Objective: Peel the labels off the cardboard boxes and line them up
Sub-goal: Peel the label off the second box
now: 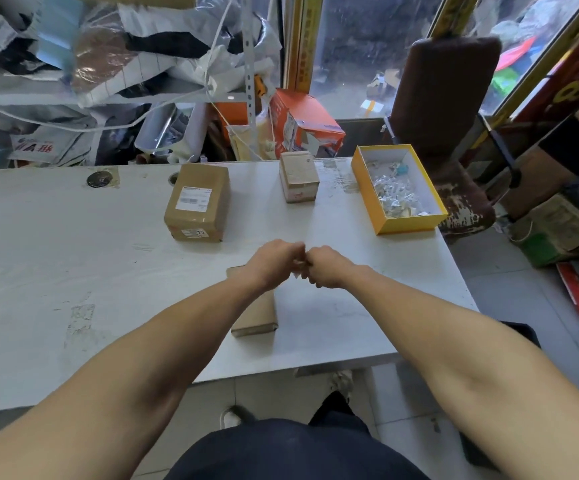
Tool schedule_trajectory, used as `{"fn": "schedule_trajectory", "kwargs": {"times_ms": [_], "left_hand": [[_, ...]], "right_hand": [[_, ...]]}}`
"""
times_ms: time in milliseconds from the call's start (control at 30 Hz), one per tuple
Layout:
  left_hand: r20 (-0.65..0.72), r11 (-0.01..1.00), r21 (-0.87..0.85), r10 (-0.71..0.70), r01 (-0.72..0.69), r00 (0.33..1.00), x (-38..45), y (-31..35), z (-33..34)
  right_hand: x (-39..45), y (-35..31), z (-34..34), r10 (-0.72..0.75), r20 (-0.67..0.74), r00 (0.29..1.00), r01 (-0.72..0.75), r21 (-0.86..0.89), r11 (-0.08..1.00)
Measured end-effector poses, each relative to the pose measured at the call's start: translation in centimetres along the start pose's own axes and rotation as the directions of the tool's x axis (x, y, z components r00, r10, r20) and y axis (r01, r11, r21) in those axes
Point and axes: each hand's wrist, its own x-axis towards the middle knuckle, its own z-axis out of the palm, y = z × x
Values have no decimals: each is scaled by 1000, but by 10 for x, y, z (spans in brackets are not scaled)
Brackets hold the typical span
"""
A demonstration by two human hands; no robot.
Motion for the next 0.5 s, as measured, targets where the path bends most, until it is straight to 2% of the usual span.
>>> {"fn": "schedule_trajectory", "kwargs": {"times_ms": [133, 267, 333, 400, 500], "left_hand": [[16, 998, 59, 0, -1, 1000, 35, 28, 18], [-14, 996, -8, -90, 90, 996, 86, 72, 28], [-34, 985, -13, -171, 171, 985, 115, 89, 30], [-72, 972, -24, -234, 233, 970, 147, 100, 29], [-115, 966, -78, -254, 246, 960, 188, 118, 25]], "right_hand": [[7, 43, -29, -27, 83, 996, 13, 160, 987], [9, 92, -66, -46, 4, 999, 44, 235, 971], [10, 117, -91, -32, -4, 999, 33, 203, 979], [15, 145, -121, -62, -34, 998, 64, 61, 996], [26, 184, -158, -80, -102, 992, 78, -18, 997]]}}
